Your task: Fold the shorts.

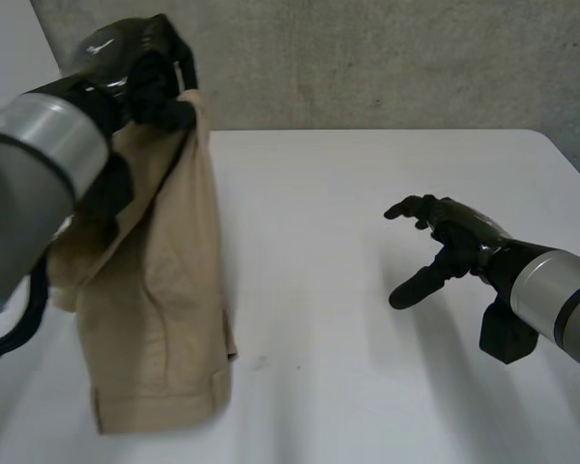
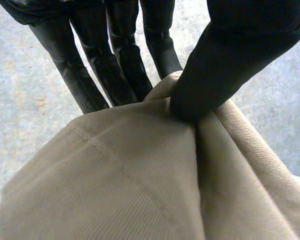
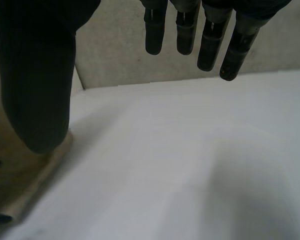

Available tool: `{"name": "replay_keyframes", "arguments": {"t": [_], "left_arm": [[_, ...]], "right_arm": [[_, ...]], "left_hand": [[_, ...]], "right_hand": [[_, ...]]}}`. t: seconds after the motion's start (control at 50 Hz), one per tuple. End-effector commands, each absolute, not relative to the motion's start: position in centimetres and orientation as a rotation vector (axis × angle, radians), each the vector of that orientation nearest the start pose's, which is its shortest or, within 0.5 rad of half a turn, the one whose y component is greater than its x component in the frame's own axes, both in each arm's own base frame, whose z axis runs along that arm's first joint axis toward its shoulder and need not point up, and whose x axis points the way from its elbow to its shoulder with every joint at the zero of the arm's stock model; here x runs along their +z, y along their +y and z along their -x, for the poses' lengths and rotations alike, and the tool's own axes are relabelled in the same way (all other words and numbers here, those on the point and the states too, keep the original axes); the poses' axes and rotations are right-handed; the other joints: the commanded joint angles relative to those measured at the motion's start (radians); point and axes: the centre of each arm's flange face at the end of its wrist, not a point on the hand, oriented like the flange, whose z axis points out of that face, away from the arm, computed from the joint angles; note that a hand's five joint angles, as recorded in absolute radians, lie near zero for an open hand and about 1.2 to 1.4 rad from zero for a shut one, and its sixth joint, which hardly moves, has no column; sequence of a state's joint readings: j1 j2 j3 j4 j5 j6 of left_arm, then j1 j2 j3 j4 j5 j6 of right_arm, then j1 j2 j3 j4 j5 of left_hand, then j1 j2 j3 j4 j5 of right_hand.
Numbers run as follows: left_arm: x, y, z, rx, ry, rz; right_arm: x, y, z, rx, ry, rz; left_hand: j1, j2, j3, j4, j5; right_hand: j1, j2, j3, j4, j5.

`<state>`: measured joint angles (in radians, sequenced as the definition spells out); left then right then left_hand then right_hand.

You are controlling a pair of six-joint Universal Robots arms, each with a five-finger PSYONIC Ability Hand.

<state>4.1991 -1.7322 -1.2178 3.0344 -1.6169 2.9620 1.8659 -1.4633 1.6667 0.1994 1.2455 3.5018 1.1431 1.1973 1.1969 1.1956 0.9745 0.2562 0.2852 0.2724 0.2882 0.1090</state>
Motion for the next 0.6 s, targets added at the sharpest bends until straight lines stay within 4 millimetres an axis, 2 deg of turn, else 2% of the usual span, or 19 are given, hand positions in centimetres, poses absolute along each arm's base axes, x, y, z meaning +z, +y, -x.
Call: {"name": "replay_keyframes", "arguments": {"t": [0.02,0.1,0.12,0.3,0.42,0.48,0.56,0.6], "left_arm": [[36.0,-24.2,31.3,-2.619,2.386,-0.416],[35.8,-23.7,32.7,-2.631,2.362,-0.484],[35.9,-23.7,32.8,-2.637,2.36,-0.486],[35.2,-24.1,33.0,-2.628,2.361,-0.487],[35.1,-24.2,33.0,-2.624,2.353,-0.466],[34.9,-24.2,33.0,-2.617,2.357,-0.463],[34.9,-24.0,33.1,-2.616,2.361,-0.47],[34.8,-23.9,33.0,-2.611,2.367,-0.47]], "right_arm": [[21.9,-23.1,-24.0,-1.078,2.177,0.076],[21.5,-22.8,-25.1,-1.021,2.161,0.06],[21.2,-22.3,-26.0,-0.981,2.151,0.071],[20.0,-20.1,-30.5,-0.885,2.064,0.151],[17.9,-18.5,-33.8,-0.777,2.059,0.21],[16.9,-18.0,-34.7,-0.757,2.071,0.229],[15.7,-18.2,-35.8,-0.776,2.091,0.228],[15.3,-18.9,-36.0,-0.804,2.106,0.209]], "left_hand": [[0.253,0.199,0.199,0.201,0.247],[0.253,0.199,0.199,0.201,0.247],[0.253,0.199,0.199,0.201,0.247],[0.253,0.199,0.199,0.201,0.247],[0.253,0.199,0.199,0.201,0.247],[0.253,0.199,0.199,0.201,0.247],[0.253,0.199,0.199,0.201,0.247],[0.253,0.199,0.199,0.201,0.247]], "right_hand": [[-0.01,-0.039,-0.026,-0.042,-0.037],[-0.01,-0.039,-0.026,-0.042,-0.037],[-0.01,-0.039,-0.026,-0.042,-0.037],[0.005,-0.024,-0.011,-0.027,-0.022],[0.025,-0.004,0.009,-0.007,-0.002],[0.037,0.008,0.021,0.005,0.01],[0.192,0.163,0.176,0.16,0.165],[0.342,0.313,0.326,0.31,0.315]]}}
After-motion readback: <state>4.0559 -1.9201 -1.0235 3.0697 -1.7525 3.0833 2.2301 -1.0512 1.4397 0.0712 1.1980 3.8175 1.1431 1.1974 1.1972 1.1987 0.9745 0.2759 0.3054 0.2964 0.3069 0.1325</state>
